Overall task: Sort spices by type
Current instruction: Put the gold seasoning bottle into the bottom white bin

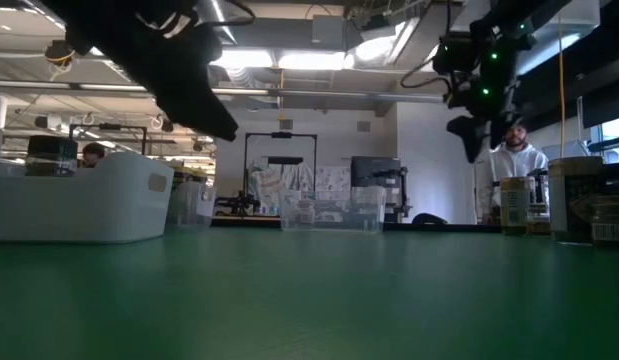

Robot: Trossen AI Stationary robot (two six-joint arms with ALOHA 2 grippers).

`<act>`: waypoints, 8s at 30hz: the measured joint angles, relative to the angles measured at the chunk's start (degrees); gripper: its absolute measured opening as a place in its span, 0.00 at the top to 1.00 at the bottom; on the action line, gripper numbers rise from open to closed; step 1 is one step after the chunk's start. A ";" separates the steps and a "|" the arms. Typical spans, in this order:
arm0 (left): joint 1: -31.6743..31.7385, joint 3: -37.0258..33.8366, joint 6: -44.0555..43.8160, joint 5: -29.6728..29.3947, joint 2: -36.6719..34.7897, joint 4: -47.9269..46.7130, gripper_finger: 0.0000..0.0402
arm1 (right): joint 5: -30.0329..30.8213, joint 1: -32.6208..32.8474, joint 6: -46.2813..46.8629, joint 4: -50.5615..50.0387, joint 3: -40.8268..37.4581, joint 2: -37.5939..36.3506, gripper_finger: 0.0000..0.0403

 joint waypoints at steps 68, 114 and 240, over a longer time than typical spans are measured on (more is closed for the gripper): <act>1.10 -1.28 2.90 -0.04 0.00 1.19 0.31 | -3.96 -2.37 4.06 -12.04 5.38 18.14 0.12; 1.10 -1.27 2.53 -0.07 0.00 1.59 0.31 | -24.33 8.02 -3.84 -3.11 9.59 18.28 0.12; 2.28 38.22 9.86 11.23 43.42 4.30 0.14 | -23.28 33.17 -2.70 37.17 -22.36 2.14 0.16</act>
